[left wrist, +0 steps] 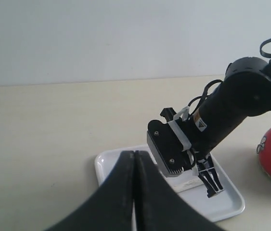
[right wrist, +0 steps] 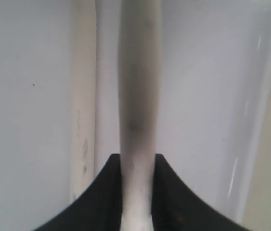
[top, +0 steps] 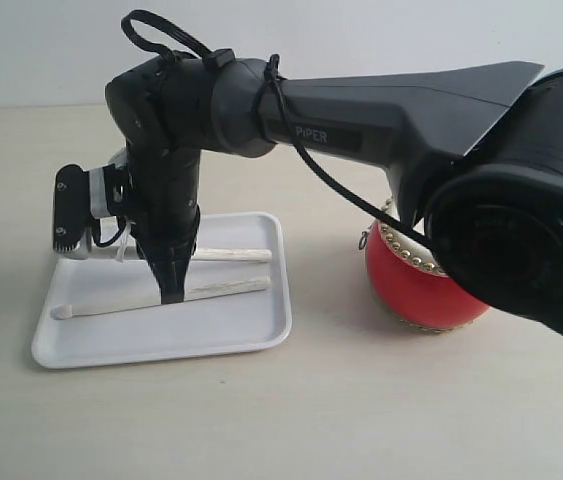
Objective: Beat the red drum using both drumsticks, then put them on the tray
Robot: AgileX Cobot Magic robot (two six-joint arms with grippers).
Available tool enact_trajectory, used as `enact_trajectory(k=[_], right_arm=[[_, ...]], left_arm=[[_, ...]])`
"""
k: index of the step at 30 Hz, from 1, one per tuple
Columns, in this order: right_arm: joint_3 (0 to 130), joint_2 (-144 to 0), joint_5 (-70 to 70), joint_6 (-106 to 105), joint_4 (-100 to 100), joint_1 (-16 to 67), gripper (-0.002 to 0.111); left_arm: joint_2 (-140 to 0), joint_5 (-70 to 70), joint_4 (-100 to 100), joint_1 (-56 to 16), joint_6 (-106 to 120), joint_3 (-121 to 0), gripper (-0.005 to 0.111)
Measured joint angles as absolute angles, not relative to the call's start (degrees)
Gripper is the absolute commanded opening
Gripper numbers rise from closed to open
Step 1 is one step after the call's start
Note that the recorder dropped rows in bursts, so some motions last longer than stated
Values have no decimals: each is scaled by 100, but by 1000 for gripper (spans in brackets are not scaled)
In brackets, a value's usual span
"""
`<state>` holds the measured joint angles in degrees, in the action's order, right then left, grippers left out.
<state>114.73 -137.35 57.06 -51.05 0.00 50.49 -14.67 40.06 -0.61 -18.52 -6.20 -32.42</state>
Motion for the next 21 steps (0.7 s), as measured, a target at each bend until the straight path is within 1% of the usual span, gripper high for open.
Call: enact_trajectory(k=[4,7,14,15,17,18,19,20,21], right_arm=[[11473,-13735,5629,-5084,63,5049,28],[11473,-13735,5593,-5084,97,5049,32],[11473,-13735,5593,-5013,118,5049,32],[11473,-13735,5593,-4955,118,5049,30],[11473,-13735,5593,-4643,131,5049,22],[11473,-13735,5593,-4360,131,5049,16],[11473,-13723,5606,-3987,120,5049,3],[11473,-13695,5730,-3297,0,5049,0],[11473,-13633,5845,-3006,-79,5049,0]], left_arm=[[-1467,4039,-61,-1852,-620,-3242,0],[-1467,4039,-61,-1852,-620,-3242,0],[-1467,4039,-61,-1852,-620,-3242,0],[-1467,4039,-61,-1852,-620,-3242,0],[-1467,4039,-61,-1852,-620,-3242,0],[-1467,4039,-61,-1852,-620,-3242,0],[-1467,4039,-61,-1852,-620,-3242,0],[-1467,4050,-80,-1904,-620,-3242,0],[-1467,4050,-80,-1941,-620,-3242,0]])
